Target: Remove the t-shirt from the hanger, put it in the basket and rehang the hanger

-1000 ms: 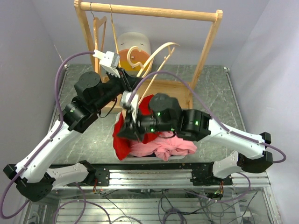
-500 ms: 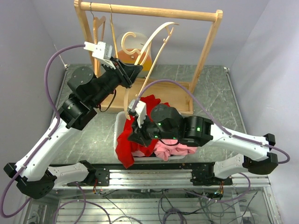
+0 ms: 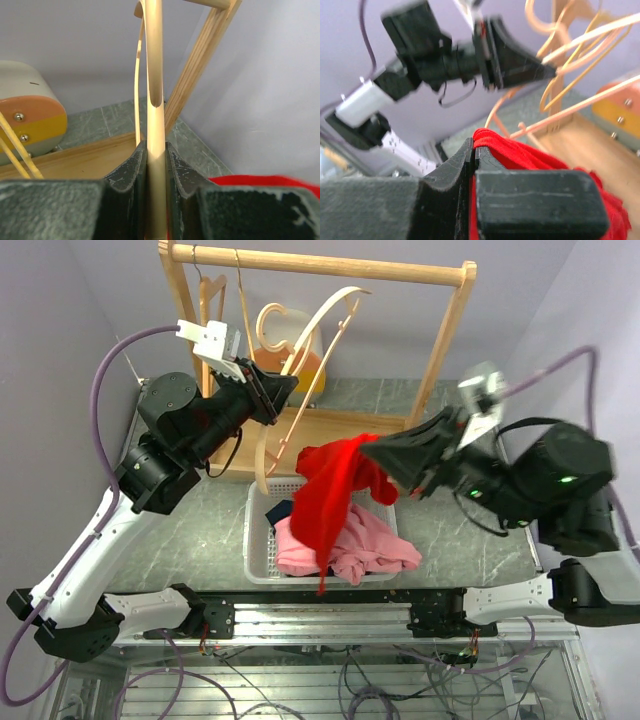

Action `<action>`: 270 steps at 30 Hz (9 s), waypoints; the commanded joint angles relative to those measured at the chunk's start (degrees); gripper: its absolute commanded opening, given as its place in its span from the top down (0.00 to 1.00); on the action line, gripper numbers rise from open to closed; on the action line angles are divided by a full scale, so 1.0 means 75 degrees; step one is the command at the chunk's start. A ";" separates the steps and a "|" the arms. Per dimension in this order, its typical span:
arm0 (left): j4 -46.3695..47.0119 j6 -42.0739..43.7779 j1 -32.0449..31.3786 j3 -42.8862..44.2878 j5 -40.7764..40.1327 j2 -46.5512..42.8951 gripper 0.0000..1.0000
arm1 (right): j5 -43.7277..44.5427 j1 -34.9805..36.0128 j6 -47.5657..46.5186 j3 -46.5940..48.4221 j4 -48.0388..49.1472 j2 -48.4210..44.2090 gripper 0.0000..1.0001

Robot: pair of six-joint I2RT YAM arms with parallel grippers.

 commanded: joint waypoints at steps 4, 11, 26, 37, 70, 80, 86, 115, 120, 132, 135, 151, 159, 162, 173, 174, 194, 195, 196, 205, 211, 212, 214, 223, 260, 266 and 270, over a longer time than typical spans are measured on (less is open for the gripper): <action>0.0021 0.0220 0.0019 0.0305 -0.0194 0.0069 0.93 | 0.0490 0.0003 -0.1596 0.2124 0.0599 0.0586 1.00; -0.0068 0.0360 0.0016 0.0297 -0.0339 0.0014 0.93 | 0.0240 0.0011 -0.2327 0.3407 0.1077 0.1056 1.00; -0.0091 0.0664 0.0014 0.0431 -0.0583 0.0044 0.93 | 0.0067 0.0011 -0.2796 0.3367 0.2026 0.0699 1.00; -0.0037 0.0633 0.0020 0.0390 -0.0612 0.0080 0.93 | 0.0165 0.0008 -0.2855 0.2692 0.2468 0.0227 1.00; 0.0028 0.0704 0.0021 0.0261 -0.0380 0.0344 0.93 | 0.2445 -0.0004 0.0142 -0.2524 0.1780 -0.0851 1.00; 0.0164 0.0567 0.0014 0.0188 -0.0117 0.0492 0.93 | 0.1736 -0.0018 0.2746 -0.3883 -0.0333 -0.0296 1.00; 0.0127 0.0600 0.0021 0.0180 -0.0133 0.0389 0.93 | 0.0682 -0.0113 0.3541 -0.4089 -0.1715 0.0432 1.00; 0.0035 0.0609 0.0020 -0.0005 -0.0365 0.0091 0.93 | -0.3859 -0.2861 0.2998 -0.6113 -0.0110 0.3468 0.84; 0.0107 0.0690 0.0015 0.0004 -0.0431 0.0101 0.93 | -0.4018 -0.3026 0.2716 -0.6373 -0.0472 0.3904 0.79; 0.0111 0.0805 0.0014 0.0328 -0.0439 0.0303 0.93 | -0.0884 -0.3015 0.2129 -0.2952 -0.2729 0.2307 0.48; 0.0072 0.0836 0.0016 0.0471 -0.0403 0.0379 0.93 | -0.0001 -0.3063 0.2194 -0.2799 -0.3269 0.1992 0.46; 0.0048 0.0687 0.0017 0.0450 -0.0075 0.0620 0.93 | 0.0247 -0.3370 0.4018 -0.4683 -0.4558 -0.0362 0.00; 0.0044 0.0659 0.0024 0.0408 -0.0055 0.0622 0.93 | -0.0180 -0.3382 0.3881 -0.6073 -0.3526 -0.1014 0.00; 0.0016 0.0667 0.0023 0.0414 -0.0070 0.0599 0.93 | -0.0149 -0.3408 0.3901 -0.6474 -0.3362 -0.1131 0.00; -0.0001 0.0687 0.0016 0.0367 -0.0147 0.0551 0.93 | -0.0526 -0.3481 0.3916 -0.7593 -0.2372 -0.1309 0.03; -0.0018 0.0689 0.0018 0.0358 -0.0160 0.0549 0.93 | -0.0515 -0.3473 0.3883 -0.7614 -0.2298 -0.1275 0.07; 0.0079 0.0759 0.0017 0.0241 -0.0431 0.0539 0.93 | -0.0703 -0.3481 0.2679 -0.5355 -0.2389 -0.0035 1.00; 0.0097 0.0768 0.0018 0.0238 -0.0453 0.0547 0.93 | -0.0816 -0.3475 0.2569 -0.5263 -0.2342 0.0046 1.00; 0.0110 0.0775 0.0020 0.0238 -0.0472 0.0560 0.93 | -0.0912 -0.3478 0.2493 -0.5190 -0.2290 0.0150 1.00; 0.0263 0.0802 0.0022 0.0180 -0.0498 0.0637 0.93 | -0.1501 -0.3591 0.1926 -0.5371 -0.1028 0.1354 1.00; 0.0270 0.0826 0.0019 0.0319 -0.0448 0.0763 0.93 | -0.2413 -0.4061 0.1761 -0.6091 0.0138 0.2092 1.00; 0.0256 0.0828 0.0016 0.0360 -0.0441 0.0785 0.93 | -0.2614 -0.4134 0.1743 -0.6158 0.0263 0.2206 1.00; 0.0137 0.0846 0.0023 0.0504 -0.0487 0.0859 0.93 | -0.2876 -0.4161 0.1709 -0.6513 0.0387 0.2446 1.00; -0.0865 0.0870 0.0019 0.1664 -0.1041 0.1468 0.93 | -0.3019 -0.4171 0.1596 -0.6780 0.0021 0.2707 0.90; -0.0015 0.0939 0.0084 0.4353 -0.3459 0.4066 0.93 | -0.3310 -0.4174 0.1431 -0.6586 0.0022 0.2604 0.88; -0.0161 0.0965 0.0312 0.4977 -0.3358 0.4582 0.93 | -0.3122 -0.4165 0.1388 -0.6418 -0.0306 0.2404 0.87; -0.0217 0.0990 0.0464 0.5392 -0.3303 0.4909 0.93 | -0.3048 -0.4173 0.1437 -0.6427 -0.0458 0.2201 0.87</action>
